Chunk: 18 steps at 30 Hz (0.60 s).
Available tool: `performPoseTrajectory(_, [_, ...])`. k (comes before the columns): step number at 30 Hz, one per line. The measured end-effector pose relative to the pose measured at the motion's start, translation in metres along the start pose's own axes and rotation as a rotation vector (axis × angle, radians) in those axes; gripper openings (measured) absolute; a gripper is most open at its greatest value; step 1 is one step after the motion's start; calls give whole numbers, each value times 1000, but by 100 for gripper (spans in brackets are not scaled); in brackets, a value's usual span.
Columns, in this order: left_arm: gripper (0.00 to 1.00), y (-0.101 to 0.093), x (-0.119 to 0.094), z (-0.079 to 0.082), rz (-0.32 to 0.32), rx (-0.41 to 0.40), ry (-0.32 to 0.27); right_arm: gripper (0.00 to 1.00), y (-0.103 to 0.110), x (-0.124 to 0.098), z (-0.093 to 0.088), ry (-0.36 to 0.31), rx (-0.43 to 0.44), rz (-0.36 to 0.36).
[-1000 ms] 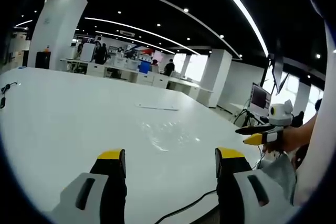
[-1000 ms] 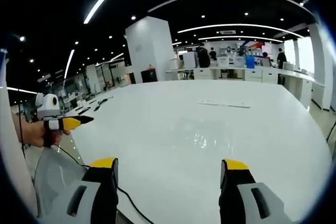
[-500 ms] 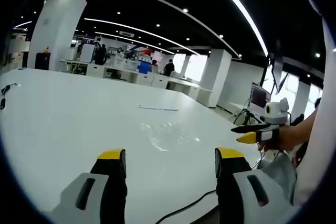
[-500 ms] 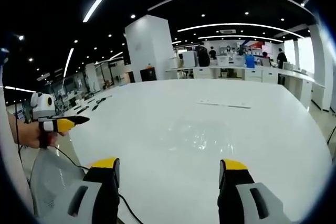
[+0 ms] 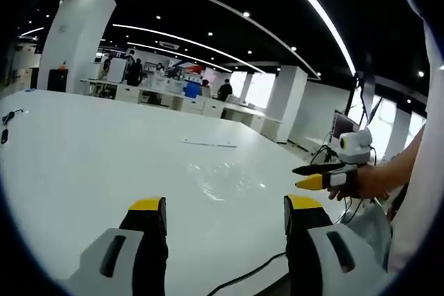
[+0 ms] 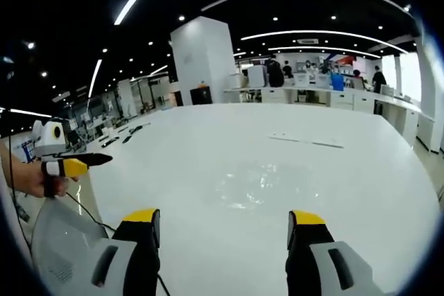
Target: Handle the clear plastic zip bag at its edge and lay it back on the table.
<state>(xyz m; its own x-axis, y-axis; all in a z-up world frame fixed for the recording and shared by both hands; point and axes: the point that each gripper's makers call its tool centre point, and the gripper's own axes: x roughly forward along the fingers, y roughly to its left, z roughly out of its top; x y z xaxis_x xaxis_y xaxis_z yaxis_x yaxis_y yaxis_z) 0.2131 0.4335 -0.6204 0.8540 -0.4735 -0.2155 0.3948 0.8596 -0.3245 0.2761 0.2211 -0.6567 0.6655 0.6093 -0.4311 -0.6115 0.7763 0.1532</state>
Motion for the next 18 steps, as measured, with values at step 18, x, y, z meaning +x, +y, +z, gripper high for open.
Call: performPoseTrajectory(18, [68,5,-2,4,19,-6,-20,70,5,44,-2,63,-57,31])
